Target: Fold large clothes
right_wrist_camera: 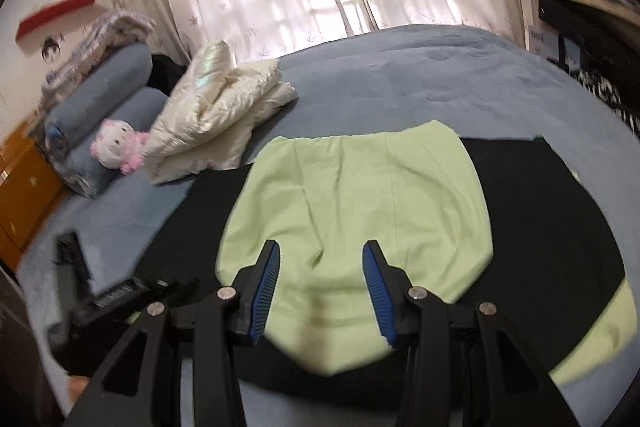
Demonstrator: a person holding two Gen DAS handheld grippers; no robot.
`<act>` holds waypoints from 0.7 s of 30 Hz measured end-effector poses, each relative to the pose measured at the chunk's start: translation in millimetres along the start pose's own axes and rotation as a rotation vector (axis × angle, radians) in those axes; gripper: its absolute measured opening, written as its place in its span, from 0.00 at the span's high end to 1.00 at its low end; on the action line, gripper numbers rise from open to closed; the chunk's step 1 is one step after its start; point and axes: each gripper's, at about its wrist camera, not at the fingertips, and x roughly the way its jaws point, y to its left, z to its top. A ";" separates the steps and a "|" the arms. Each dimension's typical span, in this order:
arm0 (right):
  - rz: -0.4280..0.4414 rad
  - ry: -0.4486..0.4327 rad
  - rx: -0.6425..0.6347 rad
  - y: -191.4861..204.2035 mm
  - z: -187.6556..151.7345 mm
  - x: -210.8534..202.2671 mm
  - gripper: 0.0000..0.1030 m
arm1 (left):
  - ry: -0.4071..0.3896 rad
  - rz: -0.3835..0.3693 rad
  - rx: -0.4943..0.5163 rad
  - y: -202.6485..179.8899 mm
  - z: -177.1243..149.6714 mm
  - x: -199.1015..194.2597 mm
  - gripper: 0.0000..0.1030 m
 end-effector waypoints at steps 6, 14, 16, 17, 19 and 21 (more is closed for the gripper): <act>-0.055 0.108 -0.049 -1.8 -12.5 56.4 0.89 | -0.144 0.068 0.178 -33.6 -2.3 -12.8 0.88; -0.022 0.161 -0.007 -14.3 -33.5 69.1 0.93 | -0.318 0.086 0.487 -121.5 -21.3 -44.2 0.91; 0.000 0.166 0.014 -19.0 -35.3 67.6 0.93 | -0.339 0.089 0.557 -145.1 -27.6 -47.7 0.91; 0.009 0.168 0.021 -20.4 -36.1 66.9 0.93 | -0.347 0.086 0.598 -158.8 -33.3 -47.3 0.91; 0.028 0.174 0.037 -22.9 -38.1 65.7 0.93 | -0.353 0.075 0.650 -180.1 -41.6 -46.0 0.91; 0.055 0.185 0.069 -26.8 -38.9 64.3 0.93 | -0.348 0.066 0.692 -198.8 -49.1 -44.9 0.91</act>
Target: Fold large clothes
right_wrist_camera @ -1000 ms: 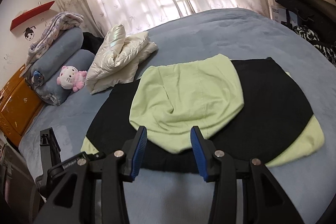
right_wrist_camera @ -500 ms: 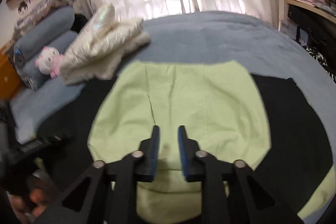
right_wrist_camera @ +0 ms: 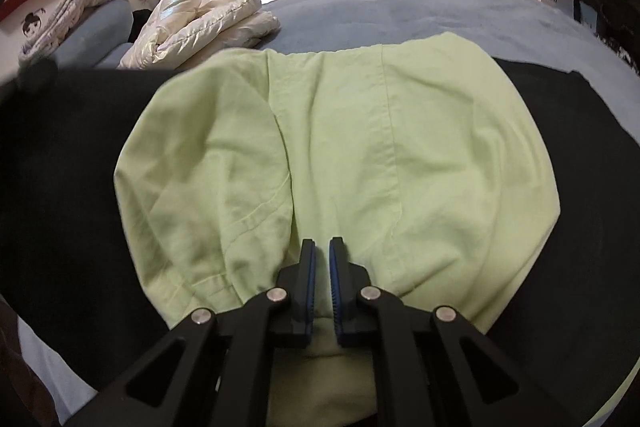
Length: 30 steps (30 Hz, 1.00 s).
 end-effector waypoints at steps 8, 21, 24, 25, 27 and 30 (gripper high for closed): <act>0.093 -0.121 0.230 -73.9 -9.1 -96.6 0.93 | 0.042 -0.108 0.189 -102.1 10.4 14.5 0.91; -0.205 -0.279 0.529 -230.6 -64.2 -197.1 0.93 | 0.381 -0.198 0.654 -265.9 -130.4 63.1 0.84; -0.185 -0.270 0.551 -239.6 -76.6 -200.2 0.93 | 0.368 -0.199 0.663 -268.8 -132.8 58.4 0.70; -0.177 -0.269 0.553 -237.8 -77.2 -199.0 0.93 | 0.377 -0.218 0.651 -269.5 -130.2 57.3 0.55; -0.165 -0.269 0.551 -237.1 -76.1 -197.6 0.93 | 0.386 -0.245 0.604 -263.1 -122.4 49.6 0.30; -0.149 -0.273 0.536 -236.2 -71.1 -198.3 0.93 | 0.383 -0.287 0.551 -257.6 -110.6 34.9 0.24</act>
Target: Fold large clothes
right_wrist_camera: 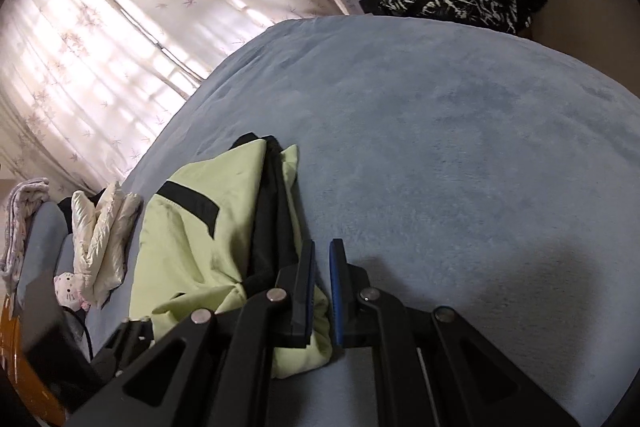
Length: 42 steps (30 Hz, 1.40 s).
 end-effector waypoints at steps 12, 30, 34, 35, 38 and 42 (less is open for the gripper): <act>0.101 0.074 -0.109 35.6 0.6 -15.6 0.68 | -0.045 -0.006 -0.242 79.2 -17.4 -84.6 0.24; 0.177 0.601 -0.018 49.3 -4.1 92.4 0.54 | 0.080 0.064 -0.424 162.9 -72.1 -37.3 0.24; 0.323 0.610 0.161 32.9 -1.6 105.0 0.54 | 0.082 0.031 -0.457 163.8 -75.5 -36.0 0.24; 0.344 0.612 0.185 30.6 -2.2 107.3 0.53 | 0.082 0.030 -0.456 164.0 -75.9 -35.4 0.24; 0.421 0.595 0.220 27.6 -1.2 109.3 0.55 | 0.079 0.033 -0.451 163.7 -75.6 -35.5 0.24; 0.475 0.547 0.236 22.5 0.1 104.1 0.78 | 0.076 0.036 -0.455 162.5 -75.5 -36.0 0.24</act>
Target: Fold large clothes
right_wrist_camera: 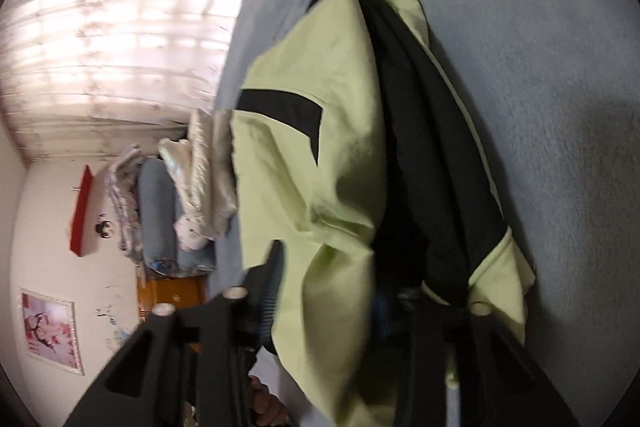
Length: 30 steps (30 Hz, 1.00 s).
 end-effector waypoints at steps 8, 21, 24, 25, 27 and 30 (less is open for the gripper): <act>-0.185 -0.213 -0.387 70.4 -9.4 -26.8 0.95 | -0.022 -0.024 0.025 -15.2 8.2 -5.5 0.24; -0.510 -0.164 -0.529 33.2 -9.8 -2.8 0.95 | 0.007 0.014 0.078 -28.1 2.4 15.6 0.23; -0.452 -0.120 -0.473 38.9 1.5 -6.7 0.92 | 0.035 -0.038 0.041 -19.1 10.0 11.0 0.23; -0.425 -0.105 -0.446 38.6 8.0 -9.0 0.90 | 0.040 -0.055 0.035 -18.2 13.2 8.9 0.23; -0.386 -0.100 -0.417 43.0 17.4 -10.6 0.80 | 0.023 -0.093 0.027 -13.8 23.3 -0.4 0.23; -0.383 -0.096 -0.390 46.6 35.0 -5.4 0.59 | -0.023 -0.088 0.027 -10.5 40.8 -9.0 0.22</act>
